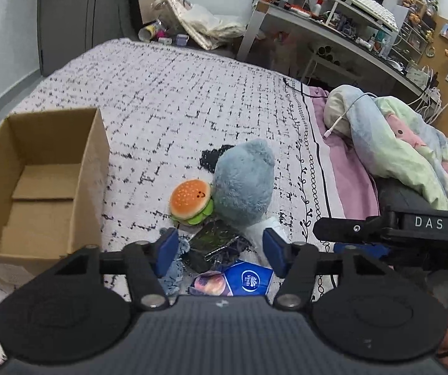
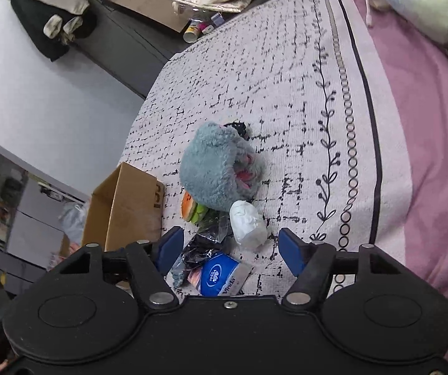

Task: Organize soft objects
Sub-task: 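Move left gripper to the black plastic bag while right gripper approaches the white plastic bag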

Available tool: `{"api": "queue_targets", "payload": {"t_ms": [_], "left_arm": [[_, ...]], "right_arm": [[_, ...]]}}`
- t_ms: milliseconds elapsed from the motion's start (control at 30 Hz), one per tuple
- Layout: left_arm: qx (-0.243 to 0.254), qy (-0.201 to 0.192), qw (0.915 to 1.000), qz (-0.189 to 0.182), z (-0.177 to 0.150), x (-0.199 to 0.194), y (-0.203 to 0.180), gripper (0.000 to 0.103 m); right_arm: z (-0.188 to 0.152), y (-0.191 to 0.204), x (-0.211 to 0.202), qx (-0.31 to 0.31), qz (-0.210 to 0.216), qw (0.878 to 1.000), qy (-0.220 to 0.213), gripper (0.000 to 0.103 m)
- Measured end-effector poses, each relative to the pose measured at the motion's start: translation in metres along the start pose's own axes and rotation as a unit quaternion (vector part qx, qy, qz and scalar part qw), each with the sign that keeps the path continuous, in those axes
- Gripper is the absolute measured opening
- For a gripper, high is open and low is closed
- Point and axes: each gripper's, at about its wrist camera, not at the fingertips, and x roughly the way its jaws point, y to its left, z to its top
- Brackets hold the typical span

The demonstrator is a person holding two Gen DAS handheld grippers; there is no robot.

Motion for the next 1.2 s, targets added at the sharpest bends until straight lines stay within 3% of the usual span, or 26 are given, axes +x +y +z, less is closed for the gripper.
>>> {"api": "queue_targets", "payload": {"t_ms": [267, 367, 600, 700, 800, 867, 933, 1033, 1200], "left_arm": [[0.002, 0.013, 0.9995, -0.029, -0.003, 0.019, -0.004, 0.047], [-0.011, 0.029, 0.9989, -0.037, -0.002, 0.031, -0.003, 0.039], [0.004, 0.043, 0.9974, -0.058, -0.002, 0.050, -0.009, 0.038], [0.013, 0.044, 0.9983, -0.036, -0.006, 0.057, -0.008, 0.038], [0.027, 0.043, 0.9986, -0.010, -0.008, 0.062, -0.004, 0.042], [0.021, 0.046, 0.9986, -0.012, -0.008, 0.064, 0.001, 0.045], [0.018, 0.048, 0.9986, -0.017, -0.009, 0.067, 0.004, 0.057], [0.022, 0.047, 0.9984, -0.022, -0.013, 0.071, 0.004, 0.064], [0.037, 0.036, 0.9985, -0.016, -0.018, 0.078, 0.002, 0.065]], "right_arm": [[0.005, -0.017, 0.013, 0.040, 0.025, 0.999, 0.009, 0.052], [0.007, -0.025, 0.016, 0.058, 0.031, 0.998, 0.013, 0.046], [0.008, -0.035, 0.024, 0.085, 0.037, 0.995, 0.019, 0.044], [0.008, -0.035, 0.029, 0.084, 0.035, 0.996, 0.022, 0.044], [0.007, -0.032, 0.035, 0.080, 0.031, 0.996, 0.027, 0.044], [0.006, -0.029, 0.039, 0.076, 0.028, 0.996, 0.026, 0.044], [0.006, -0.027, 0.043, 0.075, 0.031, 0.996, 0.028, 0.046], [0.005, -0.025, 0.047, 0.077, 0.032, 0.996, 0.024, 0.053], [0.004, -0.024, 0.054, 0.087, 0.032, 0.996, 0.017, 0.054]]}}
